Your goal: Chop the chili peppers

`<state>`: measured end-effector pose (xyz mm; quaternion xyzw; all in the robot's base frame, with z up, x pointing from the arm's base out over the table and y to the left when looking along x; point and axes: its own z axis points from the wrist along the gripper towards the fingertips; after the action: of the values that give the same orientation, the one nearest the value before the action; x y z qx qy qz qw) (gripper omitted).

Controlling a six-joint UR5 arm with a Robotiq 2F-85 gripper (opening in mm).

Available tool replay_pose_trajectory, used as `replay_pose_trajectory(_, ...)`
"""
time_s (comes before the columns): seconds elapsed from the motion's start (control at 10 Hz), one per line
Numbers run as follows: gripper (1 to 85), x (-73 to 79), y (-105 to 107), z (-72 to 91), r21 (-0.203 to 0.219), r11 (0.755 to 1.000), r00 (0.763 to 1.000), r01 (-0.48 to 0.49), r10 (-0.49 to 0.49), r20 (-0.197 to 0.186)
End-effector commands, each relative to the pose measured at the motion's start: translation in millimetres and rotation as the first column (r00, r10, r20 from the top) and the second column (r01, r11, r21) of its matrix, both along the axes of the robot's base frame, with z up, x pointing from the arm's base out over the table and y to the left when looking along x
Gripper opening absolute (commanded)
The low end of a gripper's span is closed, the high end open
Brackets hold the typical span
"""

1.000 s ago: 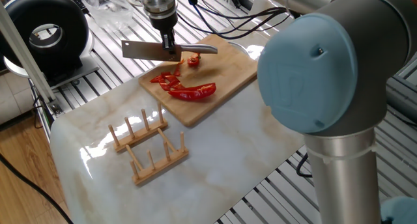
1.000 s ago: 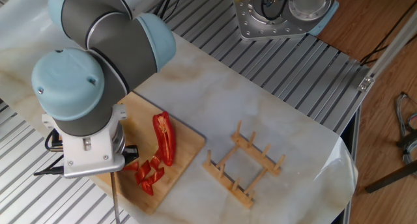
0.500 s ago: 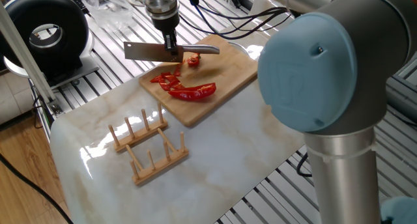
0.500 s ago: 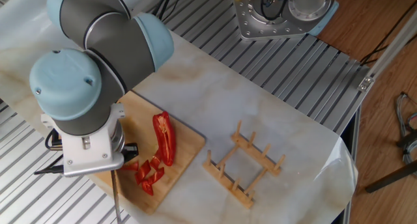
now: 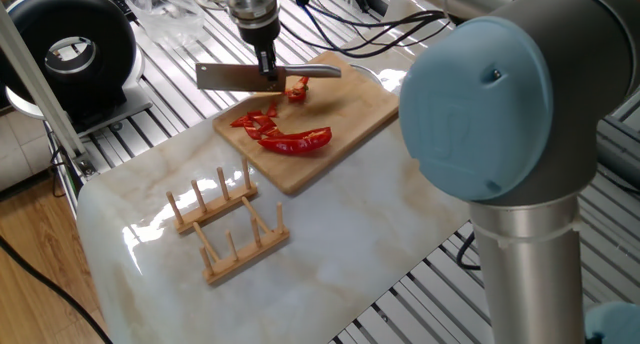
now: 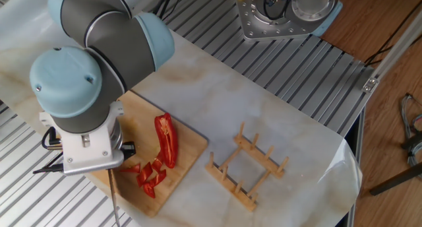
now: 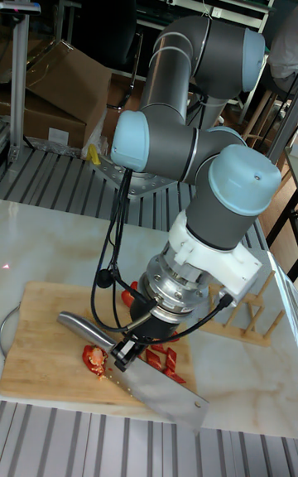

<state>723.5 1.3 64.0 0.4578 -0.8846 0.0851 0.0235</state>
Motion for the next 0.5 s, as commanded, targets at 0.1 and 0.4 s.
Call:
replay_pose_trajectory(0.1,1.3,-1.0,-14,0.0,-0.008,1.000,1.000,-0.015,0.015,0.006)
replay_pose_trajectory(0.4,1.3,-1.9,-29,4.6,-0.027,0.999,0.999,-0.037,0.037,0.014)
